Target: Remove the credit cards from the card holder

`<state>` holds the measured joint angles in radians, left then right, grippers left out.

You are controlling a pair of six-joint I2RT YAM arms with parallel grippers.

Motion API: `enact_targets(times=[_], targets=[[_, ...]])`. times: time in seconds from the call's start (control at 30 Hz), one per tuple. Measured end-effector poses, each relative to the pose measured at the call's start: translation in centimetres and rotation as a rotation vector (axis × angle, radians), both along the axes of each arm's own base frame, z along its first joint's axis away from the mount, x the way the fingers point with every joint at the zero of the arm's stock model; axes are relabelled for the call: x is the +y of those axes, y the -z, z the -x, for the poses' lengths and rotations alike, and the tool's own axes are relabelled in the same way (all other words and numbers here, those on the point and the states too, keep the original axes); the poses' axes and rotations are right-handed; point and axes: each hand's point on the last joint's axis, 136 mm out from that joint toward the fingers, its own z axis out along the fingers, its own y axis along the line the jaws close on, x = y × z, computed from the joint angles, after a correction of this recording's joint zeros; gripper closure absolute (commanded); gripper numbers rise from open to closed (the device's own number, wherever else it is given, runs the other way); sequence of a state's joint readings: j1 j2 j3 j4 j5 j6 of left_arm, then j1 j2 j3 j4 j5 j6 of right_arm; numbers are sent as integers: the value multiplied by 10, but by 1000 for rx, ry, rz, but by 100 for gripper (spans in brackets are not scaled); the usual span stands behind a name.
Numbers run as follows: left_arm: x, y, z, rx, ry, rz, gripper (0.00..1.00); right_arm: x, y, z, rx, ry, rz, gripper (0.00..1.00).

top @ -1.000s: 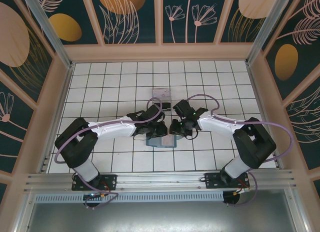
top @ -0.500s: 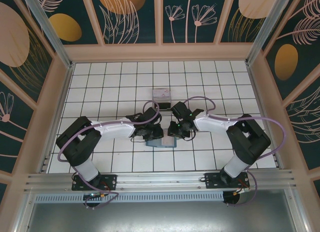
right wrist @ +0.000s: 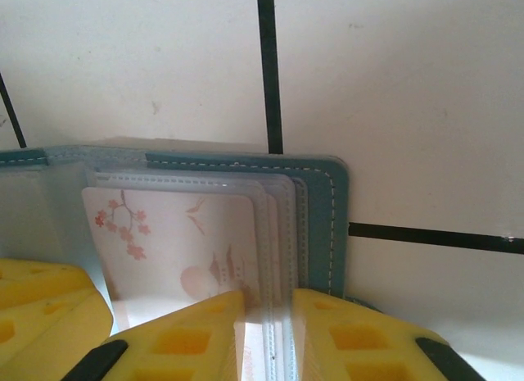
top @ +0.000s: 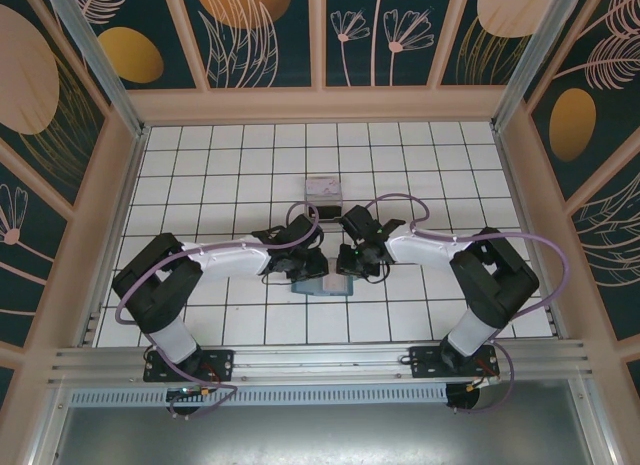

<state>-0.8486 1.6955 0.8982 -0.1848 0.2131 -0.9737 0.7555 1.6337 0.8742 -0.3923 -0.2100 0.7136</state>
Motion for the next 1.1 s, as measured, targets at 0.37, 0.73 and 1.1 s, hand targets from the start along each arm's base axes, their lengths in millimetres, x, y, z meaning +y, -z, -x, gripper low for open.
enact_targets(times=[0.37, 0.73, 1.1], targets=[[-2, 7, -1, 12, 1, -14, 79, 0, 0, 0, -1, 0, 1, 81], [3, 9, -4, -2, 1, -54, 80, 0, 1, 0, -3, -1, 5, 71], [10, 9, -5, -12, -8, -87, 80, 1, 0, 0, -5, -3, 6, 73]])
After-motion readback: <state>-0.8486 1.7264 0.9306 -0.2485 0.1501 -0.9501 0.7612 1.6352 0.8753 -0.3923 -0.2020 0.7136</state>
